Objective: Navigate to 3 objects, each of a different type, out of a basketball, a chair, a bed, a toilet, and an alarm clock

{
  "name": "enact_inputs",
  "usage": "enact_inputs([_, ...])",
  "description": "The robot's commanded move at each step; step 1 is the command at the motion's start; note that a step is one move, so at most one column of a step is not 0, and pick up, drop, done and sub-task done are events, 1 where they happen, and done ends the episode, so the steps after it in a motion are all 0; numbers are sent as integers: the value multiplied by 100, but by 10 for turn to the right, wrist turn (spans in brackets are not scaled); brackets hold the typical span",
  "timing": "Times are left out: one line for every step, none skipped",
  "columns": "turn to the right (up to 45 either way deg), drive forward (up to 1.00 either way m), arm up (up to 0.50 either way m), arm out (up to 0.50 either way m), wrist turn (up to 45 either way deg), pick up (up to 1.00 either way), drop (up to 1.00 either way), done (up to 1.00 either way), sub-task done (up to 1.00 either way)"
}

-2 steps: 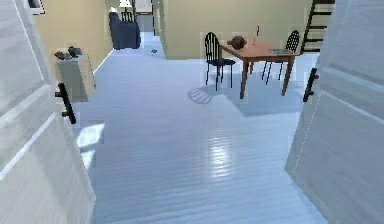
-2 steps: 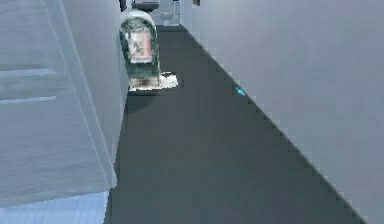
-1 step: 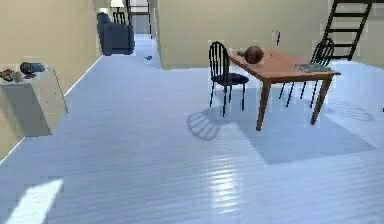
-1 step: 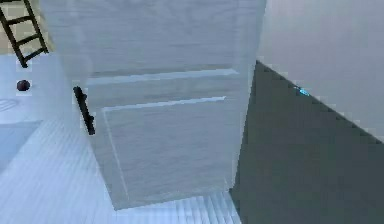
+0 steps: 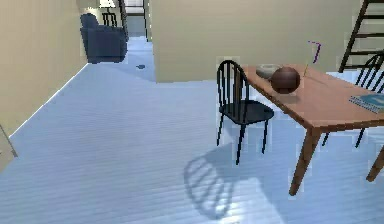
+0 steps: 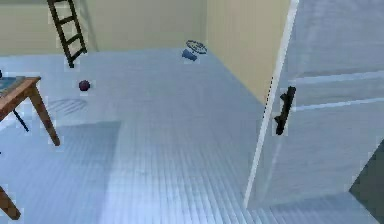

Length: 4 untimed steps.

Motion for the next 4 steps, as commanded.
enact_inputs([0, 75, 0, 0, 0, 0, 0, 0, 0])
enact_inputs([270, 0, 0, 0, 0, 0, 0, 0, 0])
enact_inputs([0, 0, 0, 0, 0, 0, 0, 0, 100])
enact_inputs([450, 0, 0, 0, 0, 0, 0, 0, 0])
